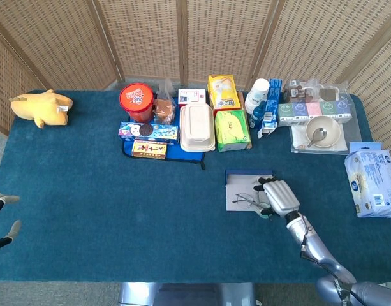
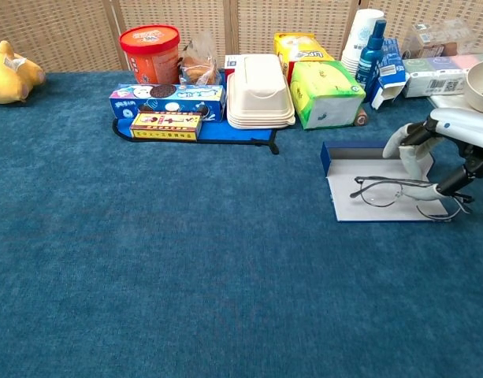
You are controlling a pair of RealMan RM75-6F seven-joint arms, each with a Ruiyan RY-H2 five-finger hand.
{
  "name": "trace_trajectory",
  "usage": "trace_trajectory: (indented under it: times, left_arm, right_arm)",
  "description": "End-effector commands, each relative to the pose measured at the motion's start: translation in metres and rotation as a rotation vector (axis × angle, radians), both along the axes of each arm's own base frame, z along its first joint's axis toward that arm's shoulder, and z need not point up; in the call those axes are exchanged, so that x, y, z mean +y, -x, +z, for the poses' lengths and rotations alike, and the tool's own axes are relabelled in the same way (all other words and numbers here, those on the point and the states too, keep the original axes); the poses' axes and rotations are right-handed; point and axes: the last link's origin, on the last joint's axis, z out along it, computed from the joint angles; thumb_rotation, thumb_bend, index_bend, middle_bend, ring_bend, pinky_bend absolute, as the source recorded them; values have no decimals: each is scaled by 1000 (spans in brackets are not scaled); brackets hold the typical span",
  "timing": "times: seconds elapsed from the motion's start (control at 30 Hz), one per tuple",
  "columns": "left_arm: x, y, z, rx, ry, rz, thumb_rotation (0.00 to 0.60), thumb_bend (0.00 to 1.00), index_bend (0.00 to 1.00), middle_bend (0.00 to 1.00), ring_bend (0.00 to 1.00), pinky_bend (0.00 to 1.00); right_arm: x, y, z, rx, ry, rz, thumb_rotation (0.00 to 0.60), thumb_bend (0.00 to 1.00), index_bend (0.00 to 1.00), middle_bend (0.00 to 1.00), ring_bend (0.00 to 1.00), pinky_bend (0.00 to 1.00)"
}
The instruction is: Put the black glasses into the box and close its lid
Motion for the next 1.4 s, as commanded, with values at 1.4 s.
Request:
trace_trajectory:
  times: [1.4]
  left_arm:
    - [-5,-4,4,-7,-17,-8,600,303,313,348,221,276]
  right_arm:
    - [-38,13,-4,54,34,32,600,283,430,246,236,305]
